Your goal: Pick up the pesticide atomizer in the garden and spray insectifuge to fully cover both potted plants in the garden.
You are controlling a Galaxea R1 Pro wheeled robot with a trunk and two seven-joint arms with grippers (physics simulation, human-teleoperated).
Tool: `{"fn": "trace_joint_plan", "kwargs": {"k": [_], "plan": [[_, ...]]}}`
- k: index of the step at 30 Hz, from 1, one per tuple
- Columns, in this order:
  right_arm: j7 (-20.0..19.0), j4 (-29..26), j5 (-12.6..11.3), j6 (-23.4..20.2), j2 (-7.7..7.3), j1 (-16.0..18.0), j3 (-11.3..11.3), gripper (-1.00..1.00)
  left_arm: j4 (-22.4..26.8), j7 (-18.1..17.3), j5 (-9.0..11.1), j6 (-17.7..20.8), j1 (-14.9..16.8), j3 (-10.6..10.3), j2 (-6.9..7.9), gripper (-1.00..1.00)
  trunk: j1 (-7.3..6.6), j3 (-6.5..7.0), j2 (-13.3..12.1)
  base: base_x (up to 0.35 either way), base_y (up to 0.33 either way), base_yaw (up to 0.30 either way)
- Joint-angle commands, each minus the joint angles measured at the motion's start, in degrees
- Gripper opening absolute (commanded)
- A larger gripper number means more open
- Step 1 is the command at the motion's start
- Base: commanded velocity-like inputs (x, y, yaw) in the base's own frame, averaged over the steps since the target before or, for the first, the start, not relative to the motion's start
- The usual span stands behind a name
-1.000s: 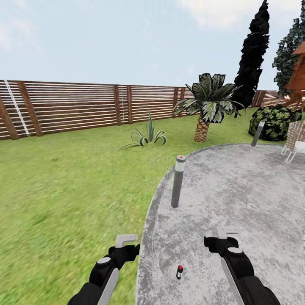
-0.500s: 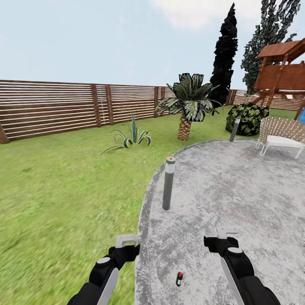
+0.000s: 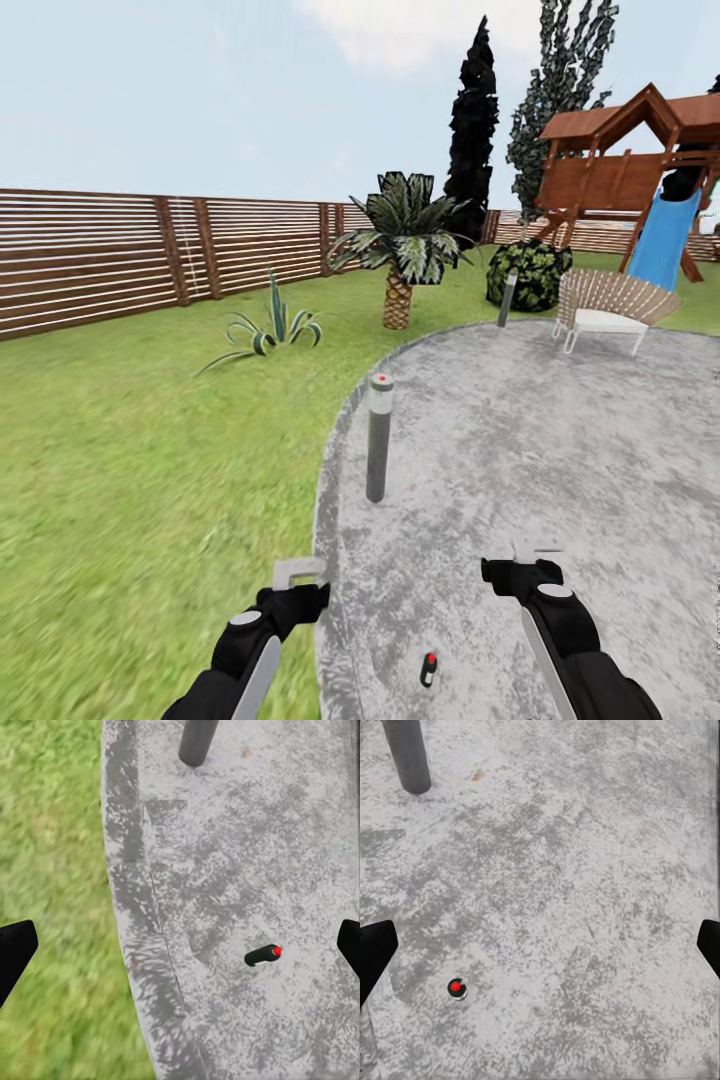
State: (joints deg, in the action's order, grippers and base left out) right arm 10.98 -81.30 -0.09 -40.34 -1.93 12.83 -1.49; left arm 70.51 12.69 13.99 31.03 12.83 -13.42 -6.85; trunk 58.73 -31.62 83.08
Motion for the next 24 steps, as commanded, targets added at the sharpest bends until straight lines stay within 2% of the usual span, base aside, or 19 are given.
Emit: {"fn": "trace_joint_plan", "kwargs": {"k": [1,8,9,10,11,14,16,18,24], "plan": [[0.0,0.0,0.0,0.0,0.0,0.0,0.0,1.0,0.0,0.0,0.0,0.0,0.0,0.0,0.0,1.0,0.0,0.0,0.0,0.157,0.31,-0.293],[-0.1,0.0,0.0,0.0,0.0,0.0,0.0,1.0,0.0,0.0,0.1,0.0,0.0,0.0,0.0,1.0,0.0,0.0,0.0,0.157,0.31,-0.293],[-0.1,0.0,0.0,0.0,-0.04,0.0,0.0,1.0,1.5,0.1,0.1,0.7,0.1,-0.2,-0.3,1.0,0.0,0.0,0.0,0.047,0.069,-0.293],[-0.1,-0.1,0.0,-0.1,-0.06,0.0,0.0,1.0,3.4,0.2,0.3,2.1,0.1,-0.2,-0.45,1.0,0.0,0.0,0.0,0.024,0.035,-0.293],[-0.1,-0.1,0.0,-0.1,-0.1,0.0,0.0,1.0,8.7,0.2,1.7,14.7,0.0,-0.2,-0.52,1.0,0.22,-0.18,0.4,0.002,0.003,-0.293],[-0.1,-0.2,0.0,-0.1,-0.17,0.1,0.4,1.0,8.6,0.1,1.7,17.0,0.0,-0.8,-0.54,1.0,0.88,-0.72,1.6,0.001,0.001,-0.293],[-0.1,-0.2,0.0,-0.3,-0.54,0.1,1.5,1.0,6.1,0.3,1.4,16.0,0.5,-1.8,-0.59,1.0,1.32,-1.08,2.4,0.0,0.0,-0.293],[-0.1,-0.2,0.0,-3.4,-0.81,0.4,2.2,1.0,2.0,0.6,1.3,11.4,1.2,-2.2,-0.63,1.0,1.76,-1.44,3.2,0.0,0.0,-0.293],[-0.3,-0.1,0.0,-4.9,-0.82,1.9,6.0,1.0,0.3,0.9,1.2,9.5,1.5,-2.3,-0.66,1.0,3.07,-2.51,5.6,0.0,0.0,-0.235]]}}
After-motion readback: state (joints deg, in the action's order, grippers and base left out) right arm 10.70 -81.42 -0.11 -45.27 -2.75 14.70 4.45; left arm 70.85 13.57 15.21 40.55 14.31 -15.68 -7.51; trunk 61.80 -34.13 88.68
